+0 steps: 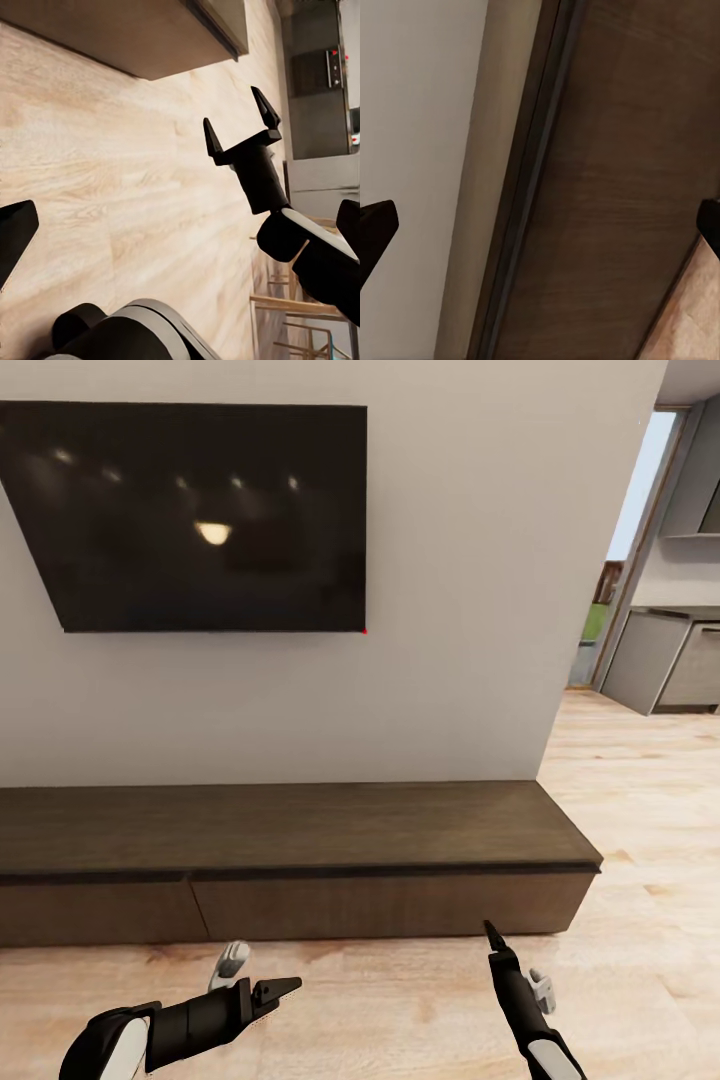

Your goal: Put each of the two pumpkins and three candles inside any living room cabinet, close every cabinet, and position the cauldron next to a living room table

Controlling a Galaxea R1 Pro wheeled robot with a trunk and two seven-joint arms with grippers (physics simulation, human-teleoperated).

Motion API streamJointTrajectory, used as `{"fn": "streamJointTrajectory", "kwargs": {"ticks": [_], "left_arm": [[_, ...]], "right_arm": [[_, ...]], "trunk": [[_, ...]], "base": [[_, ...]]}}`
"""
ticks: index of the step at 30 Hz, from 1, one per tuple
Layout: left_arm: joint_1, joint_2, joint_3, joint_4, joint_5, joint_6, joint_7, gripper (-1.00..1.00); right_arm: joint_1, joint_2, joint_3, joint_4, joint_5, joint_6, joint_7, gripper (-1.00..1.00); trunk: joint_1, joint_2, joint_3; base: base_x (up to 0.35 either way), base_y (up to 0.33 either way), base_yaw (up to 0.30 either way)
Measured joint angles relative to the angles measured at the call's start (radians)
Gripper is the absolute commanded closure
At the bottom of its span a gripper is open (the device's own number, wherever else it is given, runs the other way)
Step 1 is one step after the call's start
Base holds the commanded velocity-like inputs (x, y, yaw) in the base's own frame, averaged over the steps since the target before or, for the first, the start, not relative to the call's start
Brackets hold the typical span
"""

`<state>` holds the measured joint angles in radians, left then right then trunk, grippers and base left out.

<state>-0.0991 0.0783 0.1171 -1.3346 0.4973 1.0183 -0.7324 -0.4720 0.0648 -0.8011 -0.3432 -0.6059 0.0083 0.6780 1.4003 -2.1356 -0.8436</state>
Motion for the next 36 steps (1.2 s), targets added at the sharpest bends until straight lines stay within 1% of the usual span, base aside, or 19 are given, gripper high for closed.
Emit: {"fn": "streamJointTrajectory", "kwargs": {"ticks": [9, 18, 25, 29, 33, 36], "left_arm": [[0.000, 0.000, 0.000, 0.000, 0.000, 0.000, 0.000, -1.00], [0.000, 0.000, 0.000, 0.000, 0.000, 0.000, 0.000, -1.00], [0.000, 0.000, 0.000, 0.000, 0.000, 0.000, 0.000, -1.00], [0.003, -0.023, -0.002, -0.023, 0.001, 0.003, -0.022, -1.00], [0.003, -0.046, -0.009, -0.024, 0.001, -0.001, -0.014, -1.00], [0.003, -0.062, -0.011, -0.024, 0.002, -0.001, -0.014, -1.00]], "right_arm": [[0.000, 0.000, 0.000, -0.002, 0.000, 0.000, 0.000, -1.00], [0.000, 0.000, 0.000, -0.002, -0.001, 0.001, -0.002, -1.00], [0.000, 0.000, 0.000, -0.002, -0.002, 0.000, -0.003, -1.00], [0.000, 0.023, 0.024, 0.021, 0.007, 0.021, 0.020, -1.00], [0.000, 0.046, 0.047, 0.013, 0.011, 0.020, 0.002, -1.00], [0.000, 0.049, 0.064, 0.012, 0.010, 0.024, -0.004, -1.00]], "trunk": [[0.000, 0.000, 0.000], [0.001, 0.000, 0.000], [0.000, 0.000, 0.000], [0.001, 0.000, 0.000], [0.001, 0.000, 0.000], [0.001, 0.000, 0.000]], "base": [[0.207, 0.000, 0.000], [0.020, 0.000, 0.000], [0.093, 0.000, 0.000], [0.000, 0.000, 0.000], [0.000, 0.000, 0.000], [0.005, 0.000, 0.000]]}}
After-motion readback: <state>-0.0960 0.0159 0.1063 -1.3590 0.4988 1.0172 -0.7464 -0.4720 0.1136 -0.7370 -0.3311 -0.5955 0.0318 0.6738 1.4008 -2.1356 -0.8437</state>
